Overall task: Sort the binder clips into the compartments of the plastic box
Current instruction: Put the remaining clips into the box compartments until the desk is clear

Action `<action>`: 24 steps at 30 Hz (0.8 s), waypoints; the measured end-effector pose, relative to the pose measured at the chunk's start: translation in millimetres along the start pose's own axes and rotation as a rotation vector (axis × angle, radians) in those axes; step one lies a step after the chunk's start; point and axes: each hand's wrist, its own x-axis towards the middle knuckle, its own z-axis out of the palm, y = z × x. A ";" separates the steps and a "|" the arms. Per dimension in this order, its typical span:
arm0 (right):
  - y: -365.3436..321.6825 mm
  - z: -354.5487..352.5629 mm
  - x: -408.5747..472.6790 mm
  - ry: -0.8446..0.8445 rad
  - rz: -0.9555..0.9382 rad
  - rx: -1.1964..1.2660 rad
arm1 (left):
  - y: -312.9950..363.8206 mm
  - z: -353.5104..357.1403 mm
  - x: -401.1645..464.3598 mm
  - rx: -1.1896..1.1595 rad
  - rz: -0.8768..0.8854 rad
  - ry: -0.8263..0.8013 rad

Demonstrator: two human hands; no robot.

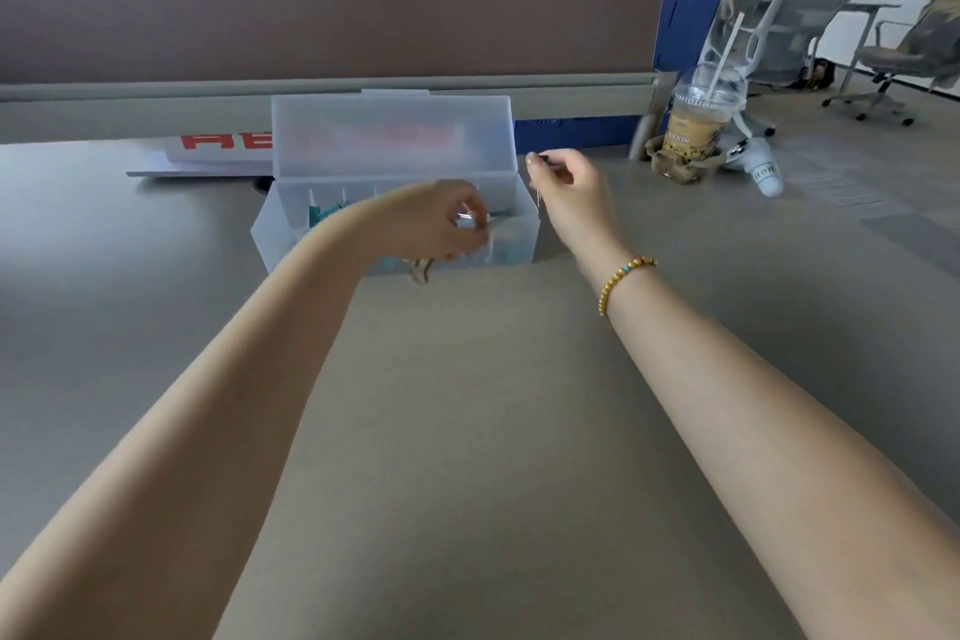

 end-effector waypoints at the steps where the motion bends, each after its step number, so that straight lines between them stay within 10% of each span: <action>1: -1.7 3.4 10.4 -0.010 0.008 -0.018 | -2.5 -8.4 4.1 -0.040 -0.027 0.043; 8: 15.3 31.1 62.1 -0.224 -0.095 -0.569 | -8.1 -31.1 38.5 -0.079 -0.231 -0.034; 24: 50.9 18.7 29.7 -0.051 -0.115 -0.106 | -9.9 5.9 64.3 -0.037 -0.089 0.286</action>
